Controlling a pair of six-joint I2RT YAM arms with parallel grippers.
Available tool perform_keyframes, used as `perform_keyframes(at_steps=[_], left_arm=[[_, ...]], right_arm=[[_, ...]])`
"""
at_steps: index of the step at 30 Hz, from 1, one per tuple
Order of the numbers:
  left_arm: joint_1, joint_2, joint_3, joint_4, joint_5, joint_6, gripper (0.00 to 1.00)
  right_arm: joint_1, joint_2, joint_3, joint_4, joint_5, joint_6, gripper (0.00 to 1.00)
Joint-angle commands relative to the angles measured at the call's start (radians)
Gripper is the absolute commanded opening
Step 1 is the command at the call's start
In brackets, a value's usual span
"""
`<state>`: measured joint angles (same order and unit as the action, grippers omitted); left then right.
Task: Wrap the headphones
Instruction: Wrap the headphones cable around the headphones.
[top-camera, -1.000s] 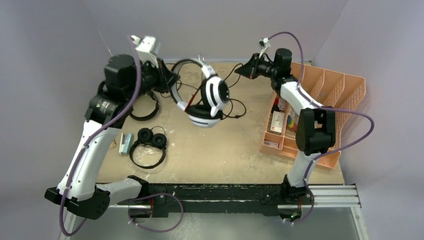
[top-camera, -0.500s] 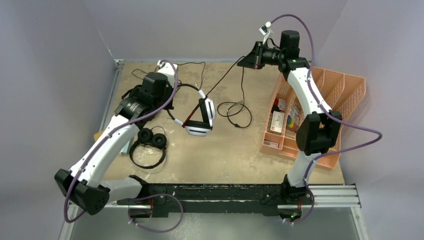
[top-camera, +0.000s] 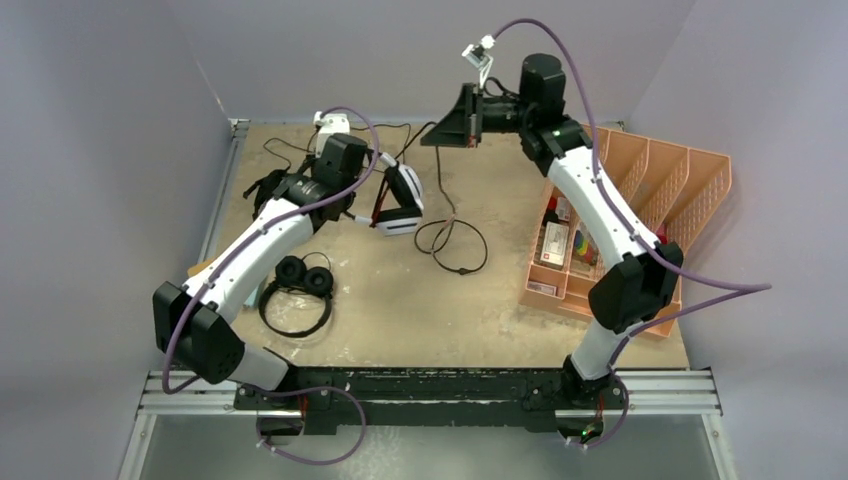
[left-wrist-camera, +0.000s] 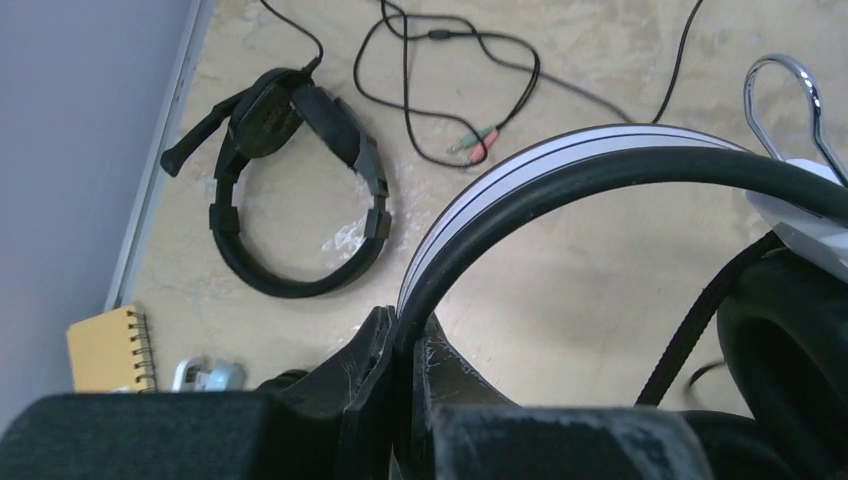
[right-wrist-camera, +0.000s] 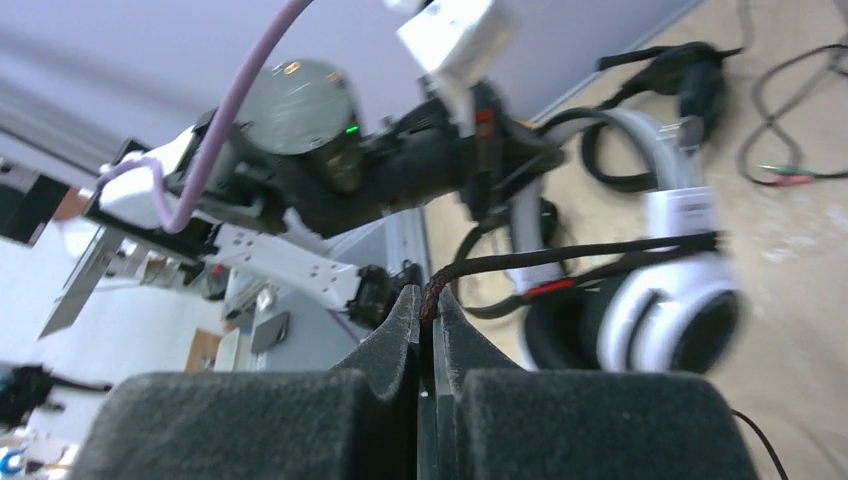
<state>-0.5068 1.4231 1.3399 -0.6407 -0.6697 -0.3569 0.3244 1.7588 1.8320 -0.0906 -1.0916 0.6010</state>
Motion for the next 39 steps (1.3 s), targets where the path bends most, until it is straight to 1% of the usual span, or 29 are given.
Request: perform_keyframes(at_steps=[1, 7, 9, 11, 16, 19, 21, 26, 29, 32, 34, 37, 39], left_arm=[[0.003, 0.043, 0.146, 0.086, -0.126, -0.158, 0.0], [0.009, 0.125, 0.336, 0.089, -0.12, -0.259, 0.0], [0.016, 0.136, 0.382, 0.094, -0.101, -0.291, 0.0], [0.023, 0.135, 0.415, 0.112, -0.073, -0.328, 0.0], [0.028, 0.113, 0.462, 0.14, 0.021, -0.386, 0.0], [0.028, 0.085, 0.474, 0.158, 0.091, -0.404, 0.0], [0.029, 0.065, 0.48, 0.166, 0.13, -0.407, 0.0], [0.03, 0.01, 0.495, 0.174, 0.207, -0.404, 0.0], [0.03, -0.014, 0.508, 0.171, 0.24, -0.407, 0.0], [0.03, -0.028, 0.531, 0.161, 0.27, -0.414, 0.0], [0.03, -0.029, 0.562, 0.142, 0.286, -0.415, 0.0], [0.03, -0.029, 0.61, 0.122, 0.306, -0.412, 0.0], [0.03, -0.034, 0.623, 0.118, 0.314, -0.411, 0.0]], right_arm=[[0.098, -0.099, -0.052, 0.143, 0.03, 0.07, 0.0], [0.228, -0.2, -0.169, 0.098, 0.246, -0.054, 0.0], [0.261, -0.236, -0.226, 0.116, 0.317, -0.089, 0.0], [0.293, -0.272, -0.293, 0.139, 0.423, -0.126, 0.0], [0.341, -0.324, -0.451, 0.268, 0.585, -0.162, 0.0], [0.346, -0.332, -0.521, 0.333, 0.633, -0.165, 0.08], [0.346, -0.33, -0.547, 0.354, 0.64, -0.168, 0.16], [0.341, -0.349, -0.607, 0.336, 0.609, -0.19, 0.46], [0.325, -0.387, -0.662, 0.332, 0.649, -0.242, 0.66], [0.291, -0.431, -0.748, 0.391, 0.676, -0.292, 0.81], [0.255, -0.444, -0.806, 0.45, 0.66, -0.312, 0.86], [0.212, -0.421, -0.833, 0.473, 0.661, -0.34, 0.88], [0.19, -0.39, -0.833, 0.484, 0.631, -0.362, 0.88]])
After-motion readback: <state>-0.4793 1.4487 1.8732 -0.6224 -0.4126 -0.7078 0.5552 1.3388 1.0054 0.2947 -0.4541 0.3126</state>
